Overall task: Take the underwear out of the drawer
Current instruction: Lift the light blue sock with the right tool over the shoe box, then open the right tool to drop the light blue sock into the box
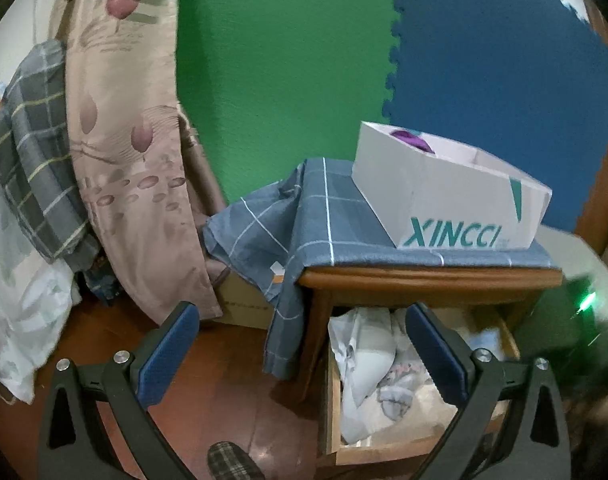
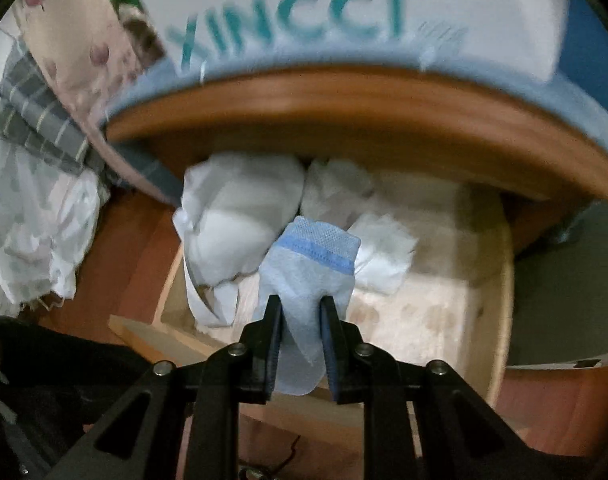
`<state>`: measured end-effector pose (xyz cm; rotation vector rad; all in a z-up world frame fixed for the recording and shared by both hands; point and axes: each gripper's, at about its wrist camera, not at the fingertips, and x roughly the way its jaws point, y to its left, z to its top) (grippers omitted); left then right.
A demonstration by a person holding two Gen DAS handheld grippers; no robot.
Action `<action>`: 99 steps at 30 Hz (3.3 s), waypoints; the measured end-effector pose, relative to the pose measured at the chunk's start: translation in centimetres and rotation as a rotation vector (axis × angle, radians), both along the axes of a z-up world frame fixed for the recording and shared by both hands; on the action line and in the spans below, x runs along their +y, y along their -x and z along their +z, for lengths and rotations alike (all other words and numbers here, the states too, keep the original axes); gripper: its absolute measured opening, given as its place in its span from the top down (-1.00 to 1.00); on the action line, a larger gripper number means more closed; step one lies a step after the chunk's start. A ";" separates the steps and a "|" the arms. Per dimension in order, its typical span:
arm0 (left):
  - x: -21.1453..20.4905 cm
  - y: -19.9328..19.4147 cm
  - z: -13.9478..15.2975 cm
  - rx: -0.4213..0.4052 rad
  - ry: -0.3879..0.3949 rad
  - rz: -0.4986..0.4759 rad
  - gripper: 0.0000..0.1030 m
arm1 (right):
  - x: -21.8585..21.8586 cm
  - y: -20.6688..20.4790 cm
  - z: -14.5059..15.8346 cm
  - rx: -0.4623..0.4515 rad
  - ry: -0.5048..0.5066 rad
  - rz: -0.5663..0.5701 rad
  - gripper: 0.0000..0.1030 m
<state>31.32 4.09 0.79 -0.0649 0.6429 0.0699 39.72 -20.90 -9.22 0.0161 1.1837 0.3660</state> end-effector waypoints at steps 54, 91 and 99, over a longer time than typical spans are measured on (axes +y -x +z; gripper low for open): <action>-2.4 -1.7 -3.4 0.156 -0.024 -0.093 -0.99 | -4.4 -18.2 14.7 -0.419 0.247 -0.123 0.64; -3.1 -1.9 -4.4 0.194 -0.063 -0.115 -0.99 | -5.1 -19.3 11.3 -0.384 0.180 -0.186 0.57; -3.4 -1.7 -4.6 0.189 -0.075 -0.121 -0.99 | -5.9 -17.8 12.9 -0.481 0.139 -0.175 0.16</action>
